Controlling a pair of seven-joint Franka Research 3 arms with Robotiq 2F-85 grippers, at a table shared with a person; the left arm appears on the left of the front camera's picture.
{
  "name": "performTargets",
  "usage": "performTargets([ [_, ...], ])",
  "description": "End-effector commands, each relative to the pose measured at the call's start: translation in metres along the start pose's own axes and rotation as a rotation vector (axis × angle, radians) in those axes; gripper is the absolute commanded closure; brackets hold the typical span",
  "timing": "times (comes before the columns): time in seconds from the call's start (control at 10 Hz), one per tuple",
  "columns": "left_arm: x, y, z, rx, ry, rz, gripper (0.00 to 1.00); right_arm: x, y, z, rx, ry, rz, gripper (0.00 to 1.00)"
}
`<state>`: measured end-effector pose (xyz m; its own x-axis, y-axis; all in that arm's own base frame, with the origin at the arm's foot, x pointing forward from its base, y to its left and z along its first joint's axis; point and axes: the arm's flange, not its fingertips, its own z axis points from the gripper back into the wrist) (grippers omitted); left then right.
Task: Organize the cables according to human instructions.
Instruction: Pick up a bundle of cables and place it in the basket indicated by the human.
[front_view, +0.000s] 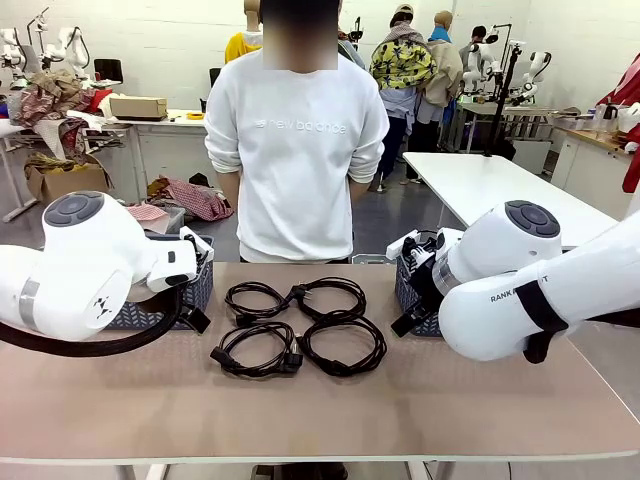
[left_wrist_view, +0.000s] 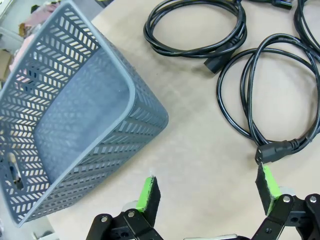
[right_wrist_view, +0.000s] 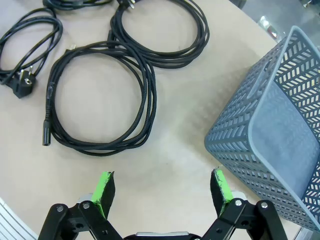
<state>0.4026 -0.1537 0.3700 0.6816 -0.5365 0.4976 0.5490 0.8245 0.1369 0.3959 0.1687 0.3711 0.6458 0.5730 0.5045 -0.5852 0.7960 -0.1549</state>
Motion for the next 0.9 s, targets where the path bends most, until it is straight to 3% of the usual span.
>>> performTargets([
  [0.0, 0.000, 0.000, 0.000, 0.000, 0.000, 0.000, 0.00, 0.000, 0.000, 0.000, 0.000, 0.000, 0.000, 0.00],
  [0.4, 0.020, 0.023, 0.046, -0.099, -0.051, -0.051, 0.00, 0.005, -0.028, 0.043, 0.122, -0.100, 0.065, 0.00],
  [0.8, 0.029, 0.065, 0.095, -0.318, -0.074, -0.131, 0.00, -0.001, -0.065, 0.094, 0.241, -0.187, 0.125, 0.00],
])
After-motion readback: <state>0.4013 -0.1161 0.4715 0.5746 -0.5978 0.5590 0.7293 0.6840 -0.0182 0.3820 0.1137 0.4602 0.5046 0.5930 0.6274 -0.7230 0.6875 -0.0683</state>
